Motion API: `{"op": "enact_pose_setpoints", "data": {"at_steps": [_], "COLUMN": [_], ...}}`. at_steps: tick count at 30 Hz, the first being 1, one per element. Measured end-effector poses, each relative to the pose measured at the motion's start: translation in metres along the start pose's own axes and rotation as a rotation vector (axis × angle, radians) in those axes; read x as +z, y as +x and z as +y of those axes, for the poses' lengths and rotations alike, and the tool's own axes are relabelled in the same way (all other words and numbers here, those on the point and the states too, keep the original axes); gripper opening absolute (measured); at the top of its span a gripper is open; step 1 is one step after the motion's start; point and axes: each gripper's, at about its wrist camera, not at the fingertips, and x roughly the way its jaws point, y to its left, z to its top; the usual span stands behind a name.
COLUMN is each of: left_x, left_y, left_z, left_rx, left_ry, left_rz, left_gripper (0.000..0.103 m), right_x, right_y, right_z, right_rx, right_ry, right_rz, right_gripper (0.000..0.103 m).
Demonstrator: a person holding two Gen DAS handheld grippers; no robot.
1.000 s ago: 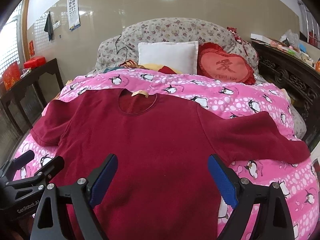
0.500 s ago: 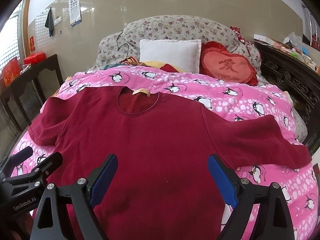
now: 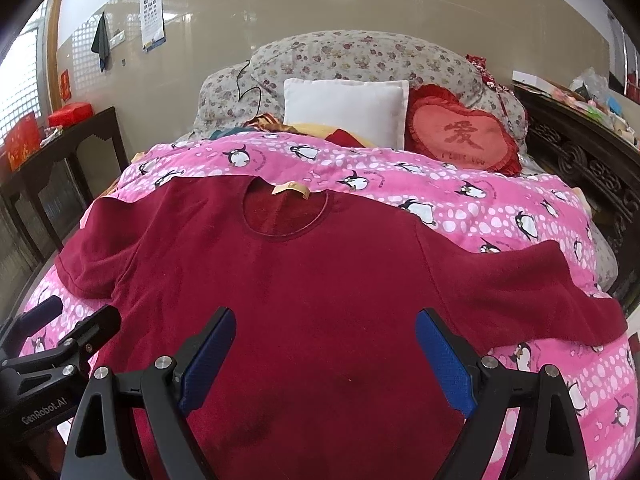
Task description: Fold small clothes
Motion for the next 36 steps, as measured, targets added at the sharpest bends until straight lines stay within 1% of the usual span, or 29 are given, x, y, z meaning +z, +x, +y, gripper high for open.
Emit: {"op": "enact_pose_setpoints", "data": {"at_steps": [8, 12, 14, 17, 21, 22, 23, 24, 26, 27, 30, 34, 36], "left_x": [0.002, 0.002, 0.004, 0.006, 0.005, 0.005, 0.006, 0.008, 0.011, 0.013, 0.017, 0.017, 0.024], "left_y": [0.006, 0.008, 0.009, 0.007, 0.009, 0.010, 0.010, 0.011, 0.017, 0.023, 0.045, 0.076, 0.082], "left_z": [0.010, 0.025, 0.039, 0.074, 0.140, 0.161, 0.176, 0.197, 0.221, 0.237, 0.273, 0.317, 0.321], "left_rx": [0.009, 0.017, 0.014, -0.002, 0.011, 0.024, 0.042, 0.077, 0.112, 0.115, 0.113, 0.125, 0.150], "left_ry": [-0.013, -0.037, -0.066, -0.153, -0.336, -0.393, -0.428, -0.473, -0.525, -0.569, -0.691, -0.896, -0.901], "left_rz": [0.005, 0.014, 0.026, 0.034, 0.049, 0.044, 0.035, 0.023, 0.031, 0.037, 0.058, 0.059, 0.053], "left_gripper": [0.103, 0.103, 0.103, 0.103, 0.102, 0.102, 0.102, 0.102, 0.102, 0.102, 0.102, 0.102, 0.102], "right_x": [0.006, 0.010, 0.014, 0.020, 0.025, 0.026, 0.026, 0.025, 0.025, 0.024, 0.022, 0.020, 0.020], "right_y": [0.009, 0.016, 0.023, 0.034, 0.048, 0.051, 0.052, 0.053, 0.057, 0.059, 0.062, 0.063, 0.063], "right_z": [0.010, 0.016, 0.021, 0.030, 0.044, 0.046, 0.049, 0.051, 0.055, 0.057, 0.063, 0.066, 0.067], "right_rx": [0.010, 0.021, 0.033, 0.043, 0.071, 0.081, 0.092, 0.103, 0.106, 0.117, 0.123, 0.138, 0.144], "right_ry": [-0.016, -0.025, -0.039, -0.064, -0.088, -0.090, -0.087, -0.085, -0.095, -0.098, -0.118, -0.127, -0.121], "right_rz": [0.008, 0.010, 0.016, 0.022, 0.048, 0.054, 0.056, 0.057, 0.053, 0.058, 0.063, 0.066, 0.064], "right_gripper": [0.090, 0.090, 0.090, 0.090, 0.090, 0.090, 0.090, 0.090, 0.090, 0.090, 0.090, 0.090, 0.090]}}
